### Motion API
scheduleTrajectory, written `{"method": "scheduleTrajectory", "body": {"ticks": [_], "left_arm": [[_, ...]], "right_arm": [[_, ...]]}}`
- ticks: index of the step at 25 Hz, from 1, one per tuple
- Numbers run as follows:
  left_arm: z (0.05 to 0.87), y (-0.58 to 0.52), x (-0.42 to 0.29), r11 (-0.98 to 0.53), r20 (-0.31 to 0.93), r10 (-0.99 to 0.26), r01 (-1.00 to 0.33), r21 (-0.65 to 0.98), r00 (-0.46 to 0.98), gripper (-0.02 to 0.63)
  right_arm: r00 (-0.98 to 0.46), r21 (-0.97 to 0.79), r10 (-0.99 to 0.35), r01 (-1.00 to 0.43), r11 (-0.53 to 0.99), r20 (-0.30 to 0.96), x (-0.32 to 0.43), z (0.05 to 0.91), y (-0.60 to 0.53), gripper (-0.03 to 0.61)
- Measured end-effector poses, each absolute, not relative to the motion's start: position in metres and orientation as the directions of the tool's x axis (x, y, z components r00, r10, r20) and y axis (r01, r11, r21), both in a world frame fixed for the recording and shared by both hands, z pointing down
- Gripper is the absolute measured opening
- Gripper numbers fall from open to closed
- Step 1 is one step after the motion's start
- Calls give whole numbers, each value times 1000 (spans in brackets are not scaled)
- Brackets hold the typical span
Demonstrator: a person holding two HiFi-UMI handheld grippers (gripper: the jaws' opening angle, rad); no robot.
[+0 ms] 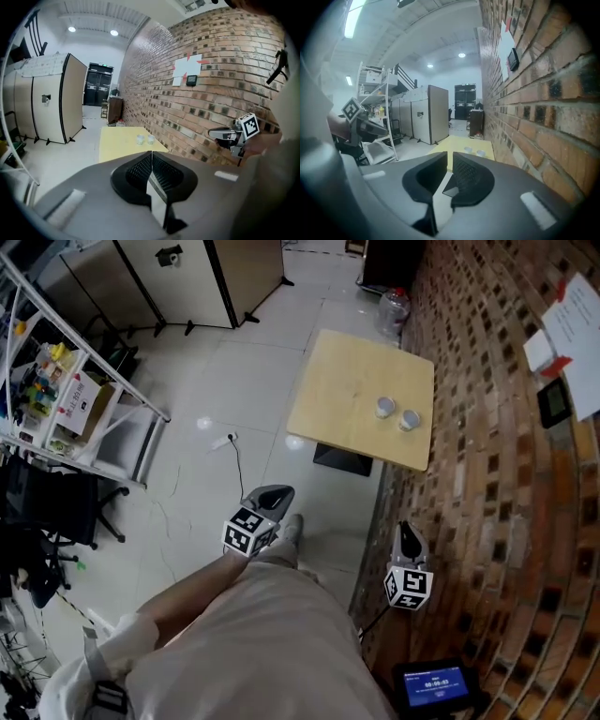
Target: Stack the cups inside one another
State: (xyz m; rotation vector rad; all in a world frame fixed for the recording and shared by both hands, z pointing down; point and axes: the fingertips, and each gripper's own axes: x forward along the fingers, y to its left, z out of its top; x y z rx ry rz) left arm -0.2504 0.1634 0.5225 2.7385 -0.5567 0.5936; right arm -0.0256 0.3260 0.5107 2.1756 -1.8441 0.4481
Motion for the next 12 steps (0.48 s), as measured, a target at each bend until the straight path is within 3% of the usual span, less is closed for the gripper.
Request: {"method": "scheduleTrajectory", "body": {"ticks": [12], "left_arm": [[511,54,-207,-934,405,-240,-323,151,882,23]], "right_arm": [[219,32,-894,-974,-225,391,-2,496,226,34]]}}
